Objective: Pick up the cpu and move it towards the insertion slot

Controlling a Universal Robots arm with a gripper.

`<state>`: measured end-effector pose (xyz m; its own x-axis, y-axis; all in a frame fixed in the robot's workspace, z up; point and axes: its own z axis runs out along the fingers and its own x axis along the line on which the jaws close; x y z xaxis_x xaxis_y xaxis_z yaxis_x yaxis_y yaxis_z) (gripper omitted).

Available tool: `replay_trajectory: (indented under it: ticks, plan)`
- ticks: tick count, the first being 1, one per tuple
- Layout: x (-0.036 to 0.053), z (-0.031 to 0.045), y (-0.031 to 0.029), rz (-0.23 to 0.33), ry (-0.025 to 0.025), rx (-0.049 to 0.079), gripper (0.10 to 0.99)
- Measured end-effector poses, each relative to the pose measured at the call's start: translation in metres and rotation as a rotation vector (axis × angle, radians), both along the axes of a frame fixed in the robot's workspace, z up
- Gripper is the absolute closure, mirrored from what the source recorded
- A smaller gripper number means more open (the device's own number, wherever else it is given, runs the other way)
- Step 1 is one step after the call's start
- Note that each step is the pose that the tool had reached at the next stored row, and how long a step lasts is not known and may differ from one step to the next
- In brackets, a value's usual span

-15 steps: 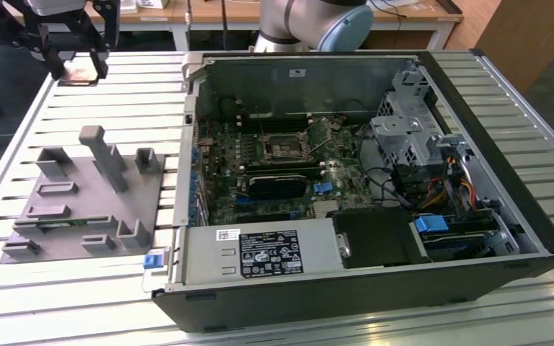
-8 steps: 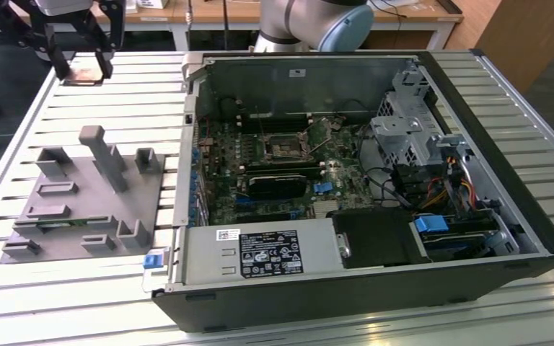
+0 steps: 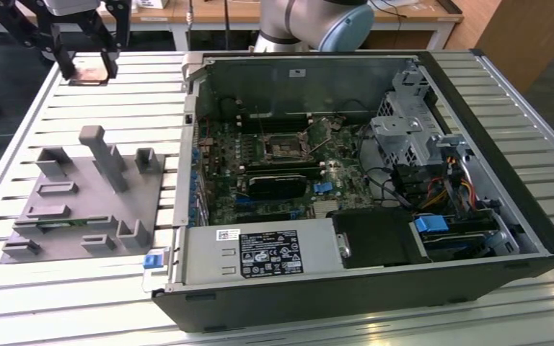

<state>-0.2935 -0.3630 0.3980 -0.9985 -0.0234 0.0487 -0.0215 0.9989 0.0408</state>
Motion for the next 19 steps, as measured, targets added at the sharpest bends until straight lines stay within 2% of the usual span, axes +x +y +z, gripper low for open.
replay_trajectory:
  ticks: [19]
  plan:
    - [0.0160,0.0000,0.0000,0.000,0.0001,0.000,0.541]
